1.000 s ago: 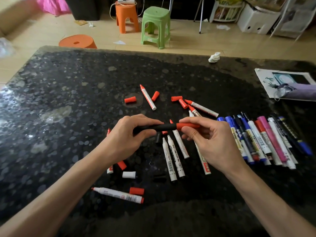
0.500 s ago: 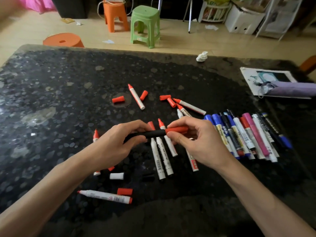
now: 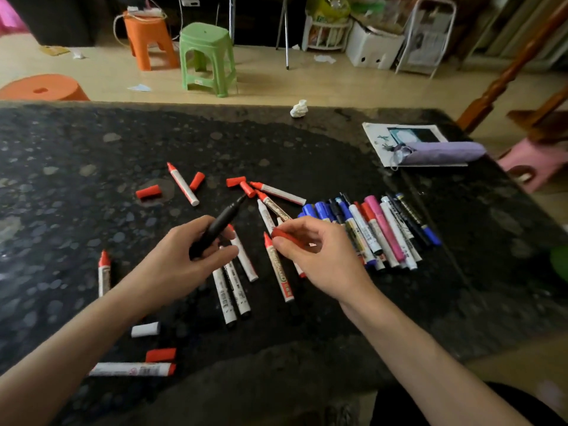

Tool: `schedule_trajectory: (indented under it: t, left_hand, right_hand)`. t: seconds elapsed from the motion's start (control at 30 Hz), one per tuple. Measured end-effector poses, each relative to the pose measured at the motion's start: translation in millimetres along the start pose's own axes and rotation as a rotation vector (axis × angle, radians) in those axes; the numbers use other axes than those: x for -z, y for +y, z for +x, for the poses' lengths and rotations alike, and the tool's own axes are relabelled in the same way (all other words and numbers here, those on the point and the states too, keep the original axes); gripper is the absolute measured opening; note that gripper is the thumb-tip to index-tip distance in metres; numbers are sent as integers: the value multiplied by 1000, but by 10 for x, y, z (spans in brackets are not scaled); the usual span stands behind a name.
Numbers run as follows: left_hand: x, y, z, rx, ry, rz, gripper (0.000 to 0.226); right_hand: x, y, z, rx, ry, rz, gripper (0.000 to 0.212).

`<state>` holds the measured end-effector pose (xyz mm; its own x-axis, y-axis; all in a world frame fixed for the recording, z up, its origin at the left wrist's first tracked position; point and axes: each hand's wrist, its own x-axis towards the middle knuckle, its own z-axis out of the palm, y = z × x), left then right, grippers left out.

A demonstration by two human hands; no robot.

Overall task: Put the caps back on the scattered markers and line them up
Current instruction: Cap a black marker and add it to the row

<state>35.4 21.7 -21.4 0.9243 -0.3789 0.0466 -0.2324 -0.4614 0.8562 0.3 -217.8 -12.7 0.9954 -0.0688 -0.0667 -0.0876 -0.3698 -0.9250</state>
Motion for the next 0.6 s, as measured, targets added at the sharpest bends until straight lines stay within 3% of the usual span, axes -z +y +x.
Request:
schedule_trajectory:
  t: [0.1, 0.3, 0.47, 0.6]
  left_hand:
    - [-270, 172, 36, 67, 9, -113, 5]
    - [-577, 349, 103, 217, 105, -250, 7]
    - [-700, 431, 149, 377, 9, -364, 26]
    - [-709, 432, 183, 461, -15, -378, 30]
  right_hand:
    - [9, 9, -94, -50, -24, 29, 14]
    - [95, -54, -195, -191, -96, 361, 23]
    - [176, 0, -242, -205, -41, 316, 12]
    - [307, 65, -237, -159, -78, -13, 8]
